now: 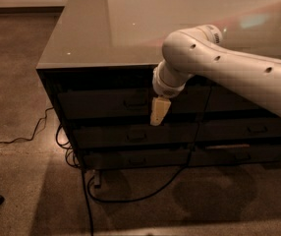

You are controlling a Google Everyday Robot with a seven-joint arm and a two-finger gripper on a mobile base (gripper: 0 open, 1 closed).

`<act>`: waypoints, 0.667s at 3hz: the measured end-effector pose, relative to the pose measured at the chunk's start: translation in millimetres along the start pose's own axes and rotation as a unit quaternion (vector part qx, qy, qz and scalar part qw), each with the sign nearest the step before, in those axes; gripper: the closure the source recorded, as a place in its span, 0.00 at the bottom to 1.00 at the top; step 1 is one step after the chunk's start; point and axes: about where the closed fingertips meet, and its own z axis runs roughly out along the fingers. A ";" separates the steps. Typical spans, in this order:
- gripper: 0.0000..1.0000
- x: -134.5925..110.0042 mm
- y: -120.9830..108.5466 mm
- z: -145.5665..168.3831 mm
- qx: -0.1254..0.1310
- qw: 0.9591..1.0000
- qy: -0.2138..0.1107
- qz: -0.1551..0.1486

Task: Open top drawer

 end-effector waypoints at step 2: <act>0.00 -8.6 1.6 52.4 -0.033 0.999 0.022 -0.017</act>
Offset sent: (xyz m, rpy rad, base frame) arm 0.0222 0.0222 -0.0570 -0.1006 0.0850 0.0304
